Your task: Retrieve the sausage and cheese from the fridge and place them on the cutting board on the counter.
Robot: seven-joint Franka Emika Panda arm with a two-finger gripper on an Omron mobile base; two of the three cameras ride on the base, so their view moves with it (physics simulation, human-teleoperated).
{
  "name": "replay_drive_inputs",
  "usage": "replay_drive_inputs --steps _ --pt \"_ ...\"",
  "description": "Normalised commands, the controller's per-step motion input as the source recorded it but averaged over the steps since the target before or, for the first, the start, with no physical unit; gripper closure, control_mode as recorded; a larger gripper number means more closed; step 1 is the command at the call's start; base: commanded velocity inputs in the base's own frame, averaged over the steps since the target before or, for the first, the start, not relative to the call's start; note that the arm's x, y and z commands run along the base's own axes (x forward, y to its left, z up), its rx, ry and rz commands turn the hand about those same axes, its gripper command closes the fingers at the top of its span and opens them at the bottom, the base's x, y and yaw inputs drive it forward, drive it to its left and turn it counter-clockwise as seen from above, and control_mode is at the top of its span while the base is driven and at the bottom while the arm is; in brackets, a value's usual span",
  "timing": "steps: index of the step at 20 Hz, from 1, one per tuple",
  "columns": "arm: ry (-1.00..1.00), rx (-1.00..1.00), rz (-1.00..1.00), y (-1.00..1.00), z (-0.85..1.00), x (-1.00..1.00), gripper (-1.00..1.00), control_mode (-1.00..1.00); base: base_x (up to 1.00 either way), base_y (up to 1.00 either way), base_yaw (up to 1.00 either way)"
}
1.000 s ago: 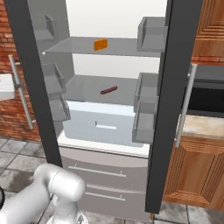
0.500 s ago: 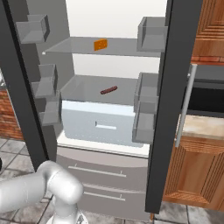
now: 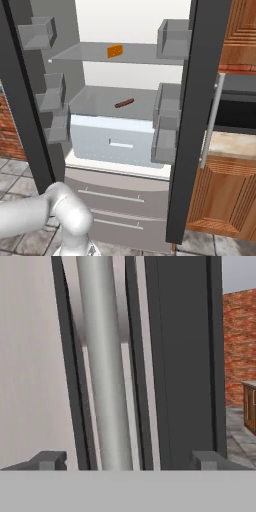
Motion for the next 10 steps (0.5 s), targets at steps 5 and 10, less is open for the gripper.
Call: replay_drive_inputs --steps 5,10 --pt "-0.17 0.00 -0.01 0.00 0.00 -0.88 -1.00 -1.00 0.00 0.00 0.00" --pt "-0.22 0.00 0.01 -0.21 0.00 -1.00 -1.00 -1.00 0.00 0.00 0.00"
